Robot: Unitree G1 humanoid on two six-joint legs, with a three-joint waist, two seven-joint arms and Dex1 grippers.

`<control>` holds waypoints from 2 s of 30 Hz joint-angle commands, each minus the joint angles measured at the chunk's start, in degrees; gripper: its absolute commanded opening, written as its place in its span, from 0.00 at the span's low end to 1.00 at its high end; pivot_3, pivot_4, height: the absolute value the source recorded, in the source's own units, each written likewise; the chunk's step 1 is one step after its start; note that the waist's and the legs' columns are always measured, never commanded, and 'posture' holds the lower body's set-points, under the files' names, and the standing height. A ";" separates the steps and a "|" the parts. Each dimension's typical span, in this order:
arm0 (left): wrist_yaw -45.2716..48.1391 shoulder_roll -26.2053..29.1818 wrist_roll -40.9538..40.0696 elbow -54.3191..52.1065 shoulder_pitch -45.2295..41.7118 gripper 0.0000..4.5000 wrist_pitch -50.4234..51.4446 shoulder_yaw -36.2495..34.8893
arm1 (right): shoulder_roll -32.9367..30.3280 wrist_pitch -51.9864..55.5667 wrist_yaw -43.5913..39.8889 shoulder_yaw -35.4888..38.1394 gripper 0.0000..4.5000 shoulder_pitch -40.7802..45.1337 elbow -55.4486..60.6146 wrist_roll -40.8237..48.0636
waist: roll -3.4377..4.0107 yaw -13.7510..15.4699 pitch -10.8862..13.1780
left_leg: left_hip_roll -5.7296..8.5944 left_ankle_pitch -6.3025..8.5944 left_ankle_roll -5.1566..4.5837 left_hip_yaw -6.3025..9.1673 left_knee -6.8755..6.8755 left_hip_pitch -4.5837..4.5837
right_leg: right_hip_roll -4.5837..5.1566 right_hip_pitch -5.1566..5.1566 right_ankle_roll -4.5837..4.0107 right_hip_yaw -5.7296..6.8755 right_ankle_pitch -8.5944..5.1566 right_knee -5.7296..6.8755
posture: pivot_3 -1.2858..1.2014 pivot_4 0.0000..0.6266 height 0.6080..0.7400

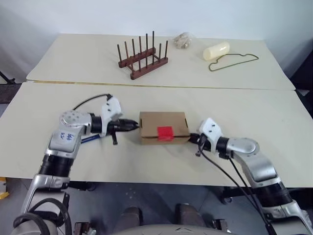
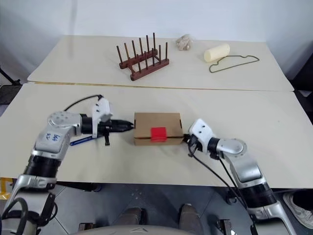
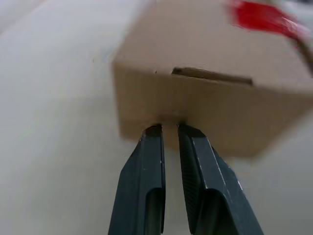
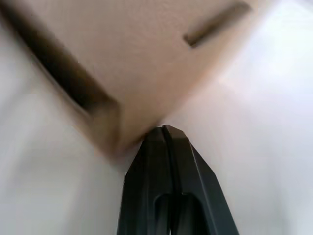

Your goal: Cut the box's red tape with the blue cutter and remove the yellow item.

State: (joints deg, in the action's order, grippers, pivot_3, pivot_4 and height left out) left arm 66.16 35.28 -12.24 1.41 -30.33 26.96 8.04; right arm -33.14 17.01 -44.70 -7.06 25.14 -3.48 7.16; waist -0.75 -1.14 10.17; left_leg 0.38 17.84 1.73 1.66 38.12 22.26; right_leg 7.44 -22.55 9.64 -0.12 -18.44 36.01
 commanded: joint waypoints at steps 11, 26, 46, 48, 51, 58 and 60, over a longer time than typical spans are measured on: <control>-0.03 9.84 -15.03 -2.20 -2.55 0.12 13.23 -15.65 | -10.41 2.42 -12.18 3.14 0.01 3.69 -4.96 2.15 | 0.15 0.13 0.09 | -0.05 -0.01 0.02 0.00 -0.03 0.03 | -0.04 -0.04 -0.01 0.02 -0.01 -0.02 | 0.52 0.24 1.00; -7.35 -8.99 4.30 28.40 -18.05 0.12 -12.37 1.82 | -8.82 24.24 -12.06 -1.45 0.01 -1.80 16.72 8.79 | 0.08 0.48 0.08 | -0.02 0.05 -0.09 -0.17 0.06 0.06 | -0.02 -0.10 0.06 0.02 0.03 -0.07 | 0.52 0.24 1.00; -15.93 -15.88 -1.73 -3.50 -3.36 0.12 13.80 4.90 | -1.07 5.76 -11.49 -4.23 0.01 17.77 -16.24 0.00 | 0.09 0.36 0.08 | -0.02 0.04 -0.07 -0.18 0.06 0.06 | 0.01 -0.10 0.10 0.01 0.05 -0.07 | 0.52 0.24 1.00; -15.88 -13.48 -1.29 -4.69 -2.66 0.12 14.47 4.82 | -0.81 3.04 -11.60 -4.00 0.01 19.25 -19.89 -0.99 | 0.09 -0.29 0.08 | -0.02 0.03 -0.05 -0.18 0.05 0.05 | 0.01 -0.09 0.10 0.01 0.05 -0.07 | 0.52 0.24 1.00; -16.63 -8.55 -0.46 -6.03 -1.80 0.12 12.58 1.70 | -2.42 -2.01 -13.17 -1.48 0.01 20.72 -23.62 -0.61 | 0.09 -0.54 0.07 | -0.04 0.01 -0.02 -0.18 0.04 0.05 | 0.01 -0.09 0.10 0.01 0.05 -0.07 | 0.52 0.24 1.00; -6.48 8.00 -10.67 -11.28 8.73 0.25 6.66 -19.07 | -9.52 -10.38 -27.22 9.71 0.13 18.78 -26.38 10.09 | 0.13 -0.70 0.10 | -0.05 0.05 0.00 -0.20 -0.15 0.06 | 0.04 -0.11 0.10 0.01 0.05 -0.27 | 0.52 0.24 1.00; -3.47 11.73 -12.72 -10.89 14.62 0.39 4.17 -26.19 | -10.74 -11.62 -30.75 12.02 0.29 16.81 -24.35 12.67 | 0.14 -0.76 0.11 | -0.11 0.10 0.01 -0.22 -0.19 0.05 | 0.02 -0.11 0.07 0.04 0.04 -0.33 | 0.52 0.24 1.00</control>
State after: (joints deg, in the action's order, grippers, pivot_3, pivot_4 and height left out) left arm 59.85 45.83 -22.31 -7.57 -17.71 33.51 -13.34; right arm -43.28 7.05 -72.46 2.87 42.76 -30.56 16.80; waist -0.61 -1.91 10.27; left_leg 0.26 17.96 1.74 1.43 37.93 22.30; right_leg 7.47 -22.66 9.71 -0.05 -18.40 35.67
